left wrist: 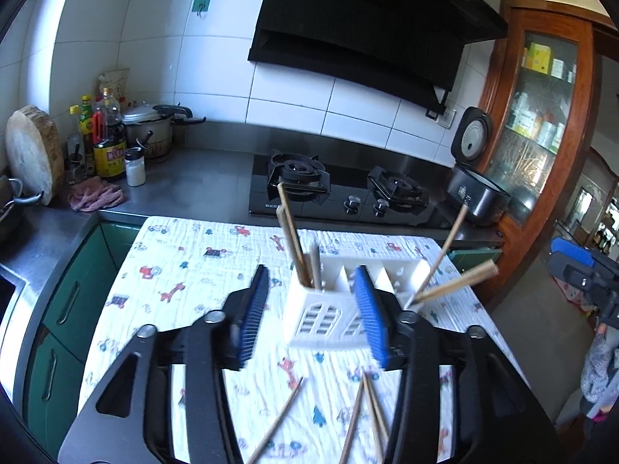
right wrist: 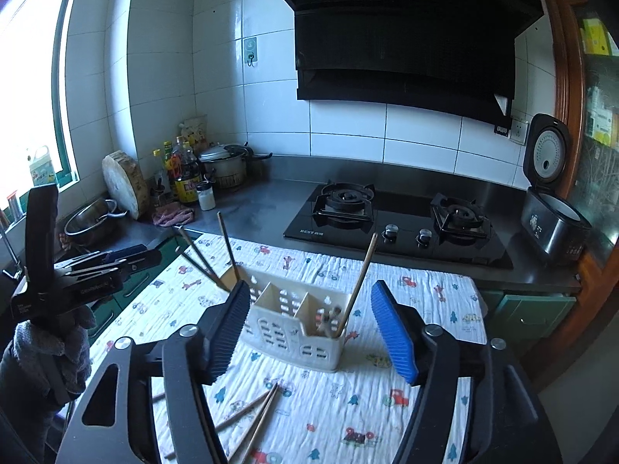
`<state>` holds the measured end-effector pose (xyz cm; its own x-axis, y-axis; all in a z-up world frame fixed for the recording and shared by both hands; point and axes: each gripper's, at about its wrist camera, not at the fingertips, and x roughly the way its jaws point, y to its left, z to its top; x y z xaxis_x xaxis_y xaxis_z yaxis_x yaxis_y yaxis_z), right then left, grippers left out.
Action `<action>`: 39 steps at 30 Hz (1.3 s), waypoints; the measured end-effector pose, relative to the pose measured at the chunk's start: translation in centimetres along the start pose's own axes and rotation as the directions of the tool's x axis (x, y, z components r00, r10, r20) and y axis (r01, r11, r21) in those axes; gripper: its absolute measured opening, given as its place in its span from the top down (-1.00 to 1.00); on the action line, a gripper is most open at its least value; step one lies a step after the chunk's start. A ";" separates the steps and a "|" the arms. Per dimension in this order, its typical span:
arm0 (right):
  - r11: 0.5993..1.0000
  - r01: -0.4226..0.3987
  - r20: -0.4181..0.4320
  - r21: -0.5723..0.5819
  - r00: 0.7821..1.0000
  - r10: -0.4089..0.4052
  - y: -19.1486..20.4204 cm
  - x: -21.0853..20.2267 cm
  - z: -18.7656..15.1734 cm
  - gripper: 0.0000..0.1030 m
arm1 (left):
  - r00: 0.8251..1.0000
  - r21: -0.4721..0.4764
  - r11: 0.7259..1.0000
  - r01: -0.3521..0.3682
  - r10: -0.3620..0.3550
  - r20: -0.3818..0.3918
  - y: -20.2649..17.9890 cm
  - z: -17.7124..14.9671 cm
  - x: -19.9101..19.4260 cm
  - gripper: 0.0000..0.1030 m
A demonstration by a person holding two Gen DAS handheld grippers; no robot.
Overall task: Organize utensils
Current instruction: 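Move both grippers back from the caddy to the loose chopsticks, then grasp a loose chopstick with the right gripper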
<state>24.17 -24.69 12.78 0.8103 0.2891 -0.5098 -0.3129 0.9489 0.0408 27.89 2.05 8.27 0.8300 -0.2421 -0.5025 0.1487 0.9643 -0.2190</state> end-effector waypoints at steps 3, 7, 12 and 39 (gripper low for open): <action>1.000 0.012 0.002 -0.018 1.000 -0.012 1.0 -0.8 -2.3 -0.45 | 1.000 0.009 1.000 -0.016 0.016 0.019 0.2 -1.9 -2.1 -0.22; 1.000 0.009 -0.016 -0.025 1.000 -0.010 2.2 -1.1 -5.7 -0.45 | 0.999 0.017 0.999 -0.032 0.032 0.032 0.5 -5.0 -4.2 -0.29; 1.000 0.010 -0.060 -0.017 0.998 -0.011 4.1 -0.8 -10.4 -0.45 | 0.998 0.020 0.998 -0.065 0.065 0.013 1.1 -8.8 -5.8 -0.29; 0.982 -0.012 -0.347 0.188 0.935 0.078 8.8 5.8 -24.6 0.61 | 0.980 -0.014 0.984 -0.178 0.176 -0.095 5.3 -18.8 -7.2 -0.29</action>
<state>13.88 -17.74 -10.97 0.5607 0.3006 -0.7715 -0.2243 0.9521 0.2079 12.63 6.92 -5.05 0.7882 -0.0780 -0.6105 -0.0085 0.9905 -0.1375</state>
